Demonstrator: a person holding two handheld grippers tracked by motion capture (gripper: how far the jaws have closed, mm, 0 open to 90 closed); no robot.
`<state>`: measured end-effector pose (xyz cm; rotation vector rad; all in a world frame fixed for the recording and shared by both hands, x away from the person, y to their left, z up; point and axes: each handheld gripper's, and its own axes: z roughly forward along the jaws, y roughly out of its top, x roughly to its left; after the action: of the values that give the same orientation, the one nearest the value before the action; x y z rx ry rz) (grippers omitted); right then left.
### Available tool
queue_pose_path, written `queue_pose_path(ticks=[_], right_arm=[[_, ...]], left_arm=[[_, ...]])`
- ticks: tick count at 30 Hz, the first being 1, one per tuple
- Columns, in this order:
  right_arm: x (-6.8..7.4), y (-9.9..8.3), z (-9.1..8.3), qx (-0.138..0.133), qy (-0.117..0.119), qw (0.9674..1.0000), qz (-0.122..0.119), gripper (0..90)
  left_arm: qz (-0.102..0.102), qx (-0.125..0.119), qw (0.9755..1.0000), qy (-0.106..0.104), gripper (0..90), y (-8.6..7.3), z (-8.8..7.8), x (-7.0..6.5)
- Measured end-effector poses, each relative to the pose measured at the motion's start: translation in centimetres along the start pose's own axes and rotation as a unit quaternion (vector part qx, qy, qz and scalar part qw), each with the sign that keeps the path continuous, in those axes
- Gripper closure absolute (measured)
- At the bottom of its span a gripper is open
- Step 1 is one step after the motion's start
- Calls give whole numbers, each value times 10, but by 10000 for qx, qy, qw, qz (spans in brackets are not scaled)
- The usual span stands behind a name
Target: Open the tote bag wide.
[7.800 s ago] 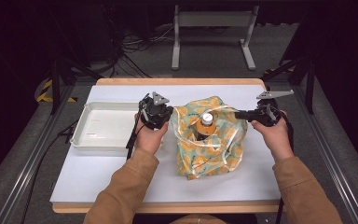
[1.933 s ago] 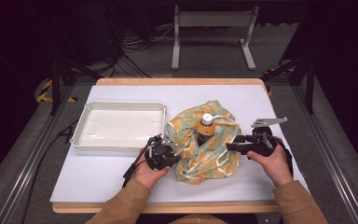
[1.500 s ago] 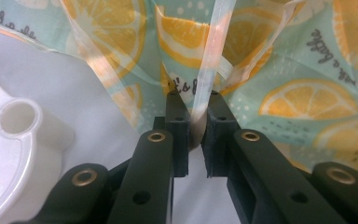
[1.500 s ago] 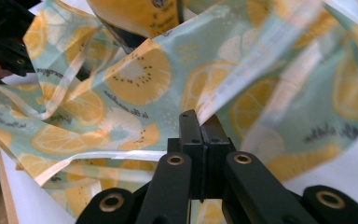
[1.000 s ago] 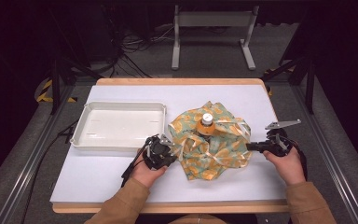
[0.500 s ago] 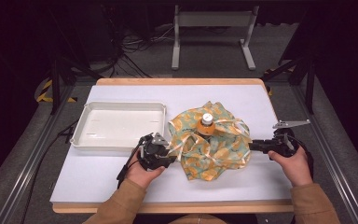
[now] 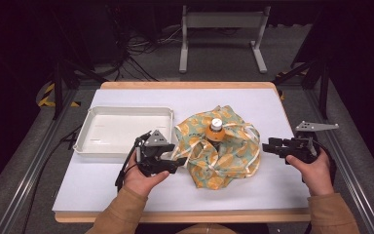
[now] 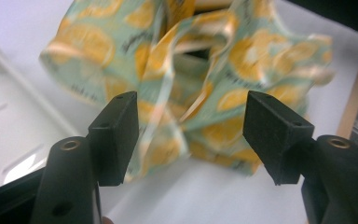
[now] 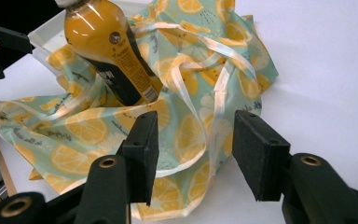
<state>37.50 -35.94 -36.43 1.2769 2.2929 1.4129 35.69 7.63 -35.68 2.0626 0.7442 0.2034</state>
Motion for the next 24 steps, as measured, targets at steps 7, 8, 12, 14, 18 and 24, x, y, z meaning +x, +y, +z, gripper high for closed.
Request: queue_pose_path(ticks=[7, 8, 12, 14, 18, 24], right_arm=[[7, 3, 1, -63, 43, 9999, -91, 521], [7, 3, 1, -74, 51, 9999, -93, 521], [6, 2, 2, -78, 52, 9999, -94, 518], [5, 2, 1, -90, 56, 9999, -90, 517], [6, 2, 1, -115, 62, 9999, -93, 507], [3, 1, 4, -37, -56, 10000, -44, 498]], left_arm=[[59, -130, 9998, -128, 318, 18, 22, -8], [38, -142, 9998, -119, 316, 19, 26, -8], [58, -168, 9998, -44, 331, 23, 42, -9], [80, -106, 9999, -17, 333, 25, 50, -9], [169, 26, 9998, 136, 301, 27, 61, -7], [301, 70, 9989, 365, 321, 27, 70, -4]])
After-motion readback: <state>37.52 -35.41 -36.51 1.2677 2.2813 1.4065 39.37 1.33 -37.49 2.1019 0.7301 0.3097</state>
